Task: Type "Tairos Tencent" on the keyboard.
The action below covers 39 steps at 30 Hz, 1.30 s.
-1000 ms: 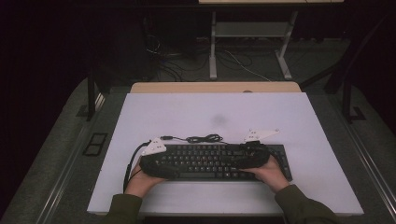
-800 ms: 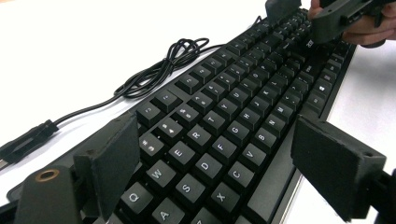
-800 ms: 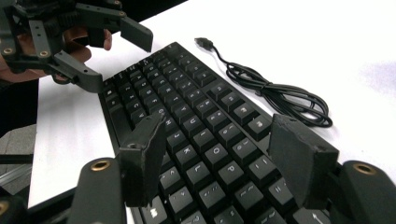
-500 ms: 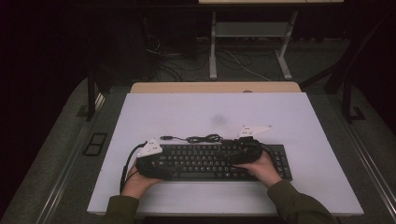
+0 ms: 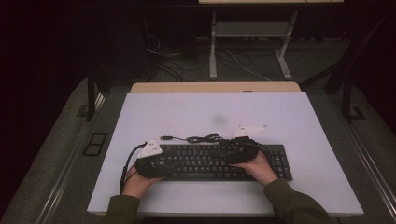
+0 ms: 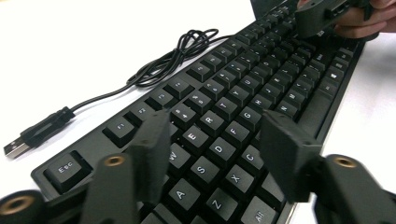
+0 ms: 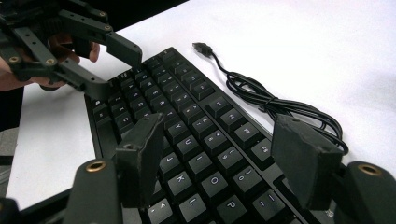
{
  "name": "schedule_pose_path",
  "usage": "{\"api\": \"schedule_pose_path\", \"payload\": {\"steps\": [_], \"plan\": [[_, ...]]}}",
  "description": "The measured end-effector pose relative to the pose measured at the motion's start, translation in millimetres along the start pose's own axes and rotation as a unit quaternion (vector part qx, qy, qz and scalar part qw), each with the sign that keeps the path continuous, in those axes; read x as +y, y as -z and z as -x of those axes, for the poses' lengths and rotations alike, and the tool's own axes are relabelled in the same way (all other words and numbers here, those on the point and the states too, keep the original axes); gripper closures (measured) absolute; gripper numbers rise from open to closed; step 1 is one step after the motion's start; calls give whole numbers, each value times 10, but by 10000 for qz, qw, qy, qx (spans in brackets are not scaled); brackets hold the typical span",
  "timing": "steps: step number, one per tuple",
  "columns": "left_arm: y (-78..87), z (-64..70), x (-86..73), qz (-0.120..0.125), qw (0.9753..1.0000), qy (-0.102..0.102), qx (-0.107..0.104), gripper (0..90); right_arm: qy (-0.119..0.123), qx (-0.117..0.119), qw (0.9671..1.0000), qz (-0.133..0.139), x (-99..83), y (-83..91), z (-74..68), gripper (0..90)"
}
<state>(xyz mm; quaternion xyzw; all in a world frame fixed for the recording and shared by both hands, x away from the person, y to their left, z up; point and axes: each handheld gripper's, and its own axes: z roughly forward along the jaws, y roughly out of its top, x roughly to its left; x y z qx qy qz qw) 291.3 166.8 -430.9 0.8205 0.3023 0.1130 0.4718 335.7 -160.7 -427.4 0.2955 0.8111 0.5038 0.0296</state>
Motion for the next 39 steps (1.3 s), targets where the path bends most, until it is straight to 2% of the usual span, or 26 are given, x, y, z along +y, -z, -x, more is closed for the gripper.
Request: {"api": "schedule_pose_path", "payload": {"steps": [6,12,14,16,31,39], "plan": [[28,-9,-30,-90,9998,17,170,665,-27,-15,10000,20,1,18,-12,337],[54,-30,-40,-143,9997,28,203,793,-22,-16,10000,56,6,33,-24,336],[54,-42,-50,-212,9995,105,185,837,-9,-29,10000,60,7,35,-28,336],[54,-52,-56,-261,9995,86,168,877,-17,-31,10000,56,10,36,-34,336],[36,-107,-99,-412,9987,161,251,885,-5,-40,10000,60,17,48,-45,336],[17,-131,-118,-464,9987,178,143,886,-41,-14,9999,92,18,61,-45,336]]}}
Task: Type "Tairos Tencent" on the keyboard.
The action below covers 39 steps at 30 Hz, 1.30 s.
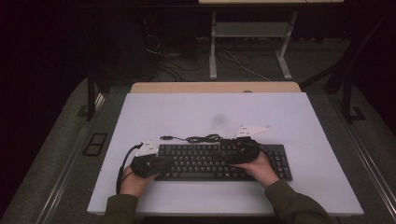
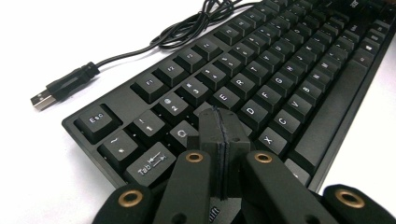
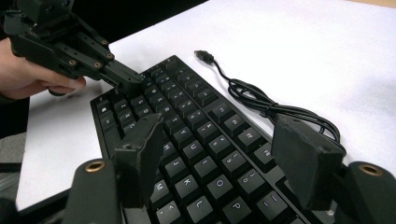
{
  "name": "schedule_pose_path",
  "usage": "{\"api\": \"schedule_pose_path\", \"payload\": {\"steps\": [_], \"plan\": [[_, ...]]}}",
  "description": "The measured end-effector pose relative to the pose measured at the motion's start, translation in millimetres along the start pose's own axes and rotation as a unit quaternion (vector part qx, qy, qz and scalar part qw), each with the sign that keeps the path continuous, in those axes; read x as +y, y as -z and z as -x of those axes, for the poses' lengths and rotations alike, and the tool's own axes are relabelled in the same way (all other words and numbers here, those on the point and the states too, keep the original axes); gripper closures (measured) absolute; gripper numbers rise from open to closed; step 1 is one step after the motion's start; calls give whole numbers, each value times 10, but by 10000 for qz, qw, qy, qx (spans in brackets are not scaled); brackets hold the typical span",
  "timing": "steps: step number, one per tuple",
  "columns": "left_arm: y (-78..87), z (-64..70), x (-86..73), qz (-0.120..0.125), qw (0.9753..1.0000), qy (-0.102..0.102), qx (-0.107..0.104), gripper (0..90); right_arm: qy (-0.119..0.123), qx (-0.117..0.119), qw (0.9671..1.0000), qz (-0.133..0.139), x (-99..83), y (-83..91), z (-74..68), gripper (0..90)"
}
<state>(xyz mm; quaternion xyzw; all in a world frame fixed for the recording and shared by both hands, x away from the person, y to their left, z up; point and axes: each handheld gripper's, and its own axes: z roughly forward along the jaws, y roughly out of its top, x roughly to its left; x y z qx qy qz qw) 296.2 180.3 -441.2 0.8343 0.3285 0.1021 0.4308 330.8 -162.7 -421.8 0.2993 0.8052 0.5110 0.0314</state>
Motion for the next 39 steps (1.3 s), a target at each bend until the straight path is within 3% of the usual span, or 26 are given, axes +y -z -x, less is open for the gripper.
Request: {"api": "schedule_pose_path", "payload": {"steps": [2,4,9,22,31,39], "plan": [[-16,9,-5,-29,10000,18,-88,887,-28,-6,10000,33,-2,1,17,336],[-17,20,0,-60,9999,-64,-59,887,-52,-11,10000,24,-7,3,21,336],[-6,13,0,-58,10000,-39,-59,887,-43,-17,10000,65,5,31,29,336],[38,52,54,171,9997,13,-154,862,0,25,10000,70,19,33,18,334],[37,113,103,226,9995,-4,-230,699,6,19,9999,108,45,62,16,335],[10,142,124,343,9990,68,-293,449,-18,49,9999,98,52,53,29,346]]}}
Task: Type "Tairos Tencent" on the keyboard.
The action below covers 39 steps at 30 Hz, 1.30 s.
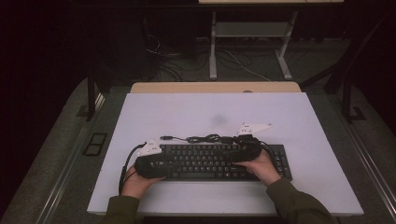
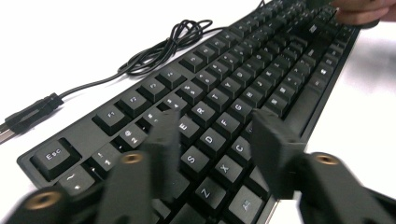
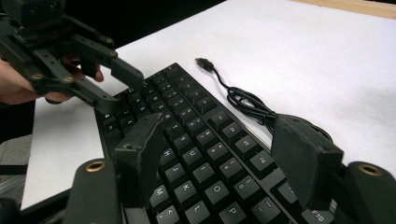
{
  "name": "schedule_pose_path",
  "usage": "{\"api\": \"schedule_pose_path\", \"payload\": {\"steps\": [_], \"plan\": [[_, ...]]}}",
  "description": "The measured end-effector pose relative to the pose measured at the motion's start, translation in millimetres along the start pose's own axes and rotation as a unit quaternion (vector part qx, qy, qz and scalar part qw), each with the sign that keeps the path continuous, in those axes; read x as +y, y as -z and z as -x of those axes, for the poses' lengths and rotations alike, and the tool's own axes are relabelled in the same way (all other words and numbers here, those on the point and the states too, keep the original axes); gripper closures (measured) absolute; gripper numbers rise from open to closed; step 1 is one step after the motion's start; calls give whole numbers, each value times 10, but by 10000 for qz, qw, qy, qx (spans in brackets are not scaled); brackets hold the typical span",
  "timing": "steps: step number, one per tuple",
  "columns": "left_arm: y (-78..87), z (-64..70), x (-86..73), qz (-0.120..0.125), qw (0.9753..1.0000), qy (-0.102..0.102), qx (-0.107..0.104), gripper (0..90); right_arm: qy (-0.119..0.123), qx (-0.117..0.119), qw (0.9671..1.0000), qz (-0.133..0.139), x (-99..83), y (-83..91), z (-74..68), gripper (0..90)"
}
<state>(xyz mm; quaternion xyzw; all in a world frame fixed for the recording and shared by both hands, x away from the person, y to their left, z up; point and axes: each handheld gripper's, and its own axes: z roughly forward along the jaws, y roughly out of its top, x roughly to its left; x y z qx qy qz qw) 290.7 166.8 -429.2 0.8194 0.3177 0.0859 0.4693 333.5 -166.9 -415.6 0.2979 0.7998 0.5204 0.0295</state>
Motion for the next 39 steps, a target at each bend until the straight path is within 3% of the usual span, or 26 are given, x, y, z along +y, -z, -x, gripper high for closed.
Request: {"api": "schedule_pose_path", "payload": {"steps": [4,13,29,39], "plan": [[-18,17,2,-13,10000,-26,27,296,16,49,10000,-40,1,-26,-2,361],[-61,43,2,-3,10000,10,76,152,7,62,9999,-158,1,-106,-11,398],[-113,73,-5,24,10000,-19,49,130,92,128,9996,-245,106,-302,-29,500],[-165,86,7,4,10000,-84,-23,129,192,135,9991,-349,93,-353,-57,680]]}}
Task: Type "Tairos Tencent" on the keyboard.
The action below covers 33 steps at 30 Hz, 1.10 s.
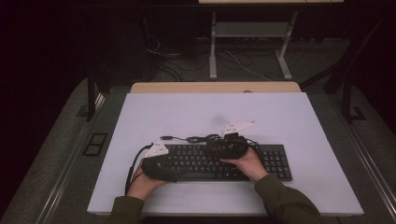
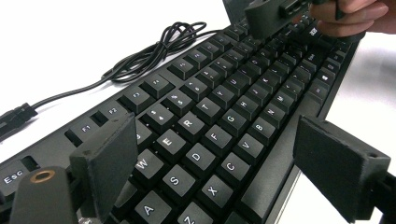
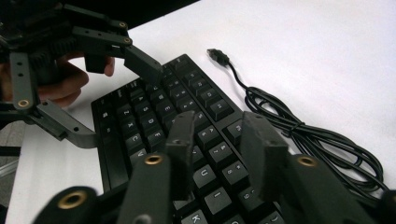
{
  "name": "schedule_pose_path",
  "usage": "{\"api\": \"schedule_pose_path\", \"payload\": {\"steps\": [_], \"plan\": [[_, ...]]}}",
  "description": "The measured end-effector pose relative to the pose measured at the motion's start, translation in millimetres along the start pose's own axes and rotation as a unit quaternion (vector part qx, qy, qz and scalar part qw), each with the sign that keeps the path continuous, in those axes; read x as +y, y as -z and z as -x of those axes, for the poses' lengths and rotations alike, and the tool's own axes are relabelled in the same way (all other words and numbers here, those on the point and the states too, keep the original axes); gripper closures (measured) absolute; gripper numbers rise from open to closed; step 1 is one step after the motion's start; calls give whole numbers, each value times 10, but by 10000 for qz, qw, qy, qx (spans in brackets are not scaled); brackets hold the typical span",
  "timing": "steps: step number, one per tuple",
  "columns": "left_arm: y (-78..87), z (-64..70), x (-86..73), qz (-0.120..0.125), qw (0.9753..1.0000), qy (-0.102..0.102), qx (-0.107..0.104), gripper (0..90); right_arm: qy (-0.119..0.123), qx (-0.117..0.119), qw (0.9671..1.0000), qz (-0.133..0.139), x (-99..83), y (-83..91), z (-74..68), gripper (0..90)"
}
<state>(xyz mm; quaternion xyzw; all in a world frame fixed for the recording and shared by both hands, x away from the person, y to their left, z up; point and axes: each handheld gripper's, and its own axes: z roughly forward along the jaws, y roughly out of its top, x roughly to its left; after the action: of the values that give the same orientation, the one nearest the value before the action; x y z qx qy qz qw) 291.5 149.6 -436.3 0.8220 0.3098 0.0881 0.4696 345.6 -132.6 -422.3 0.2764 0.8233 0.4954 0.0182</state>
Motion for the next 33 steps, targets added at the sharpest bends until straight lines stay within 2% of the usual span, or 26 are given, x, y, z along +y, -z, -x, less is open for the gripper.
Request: {"api": "schedule_pose_path", "payload": {"steps": [11,27,33], "plan": [[5,5,-4,10,10000,19,-2,130,70,27,9996,-281,-46,-72,-25,891],[18,4,-6,27,10000,6,-5,130,154,-145,9967,-784,-118,-126,-10,893],[21,1,-8,36,10000,16,-2,130,168,-143,9964,-817,-121,-118,-15,893]]}}
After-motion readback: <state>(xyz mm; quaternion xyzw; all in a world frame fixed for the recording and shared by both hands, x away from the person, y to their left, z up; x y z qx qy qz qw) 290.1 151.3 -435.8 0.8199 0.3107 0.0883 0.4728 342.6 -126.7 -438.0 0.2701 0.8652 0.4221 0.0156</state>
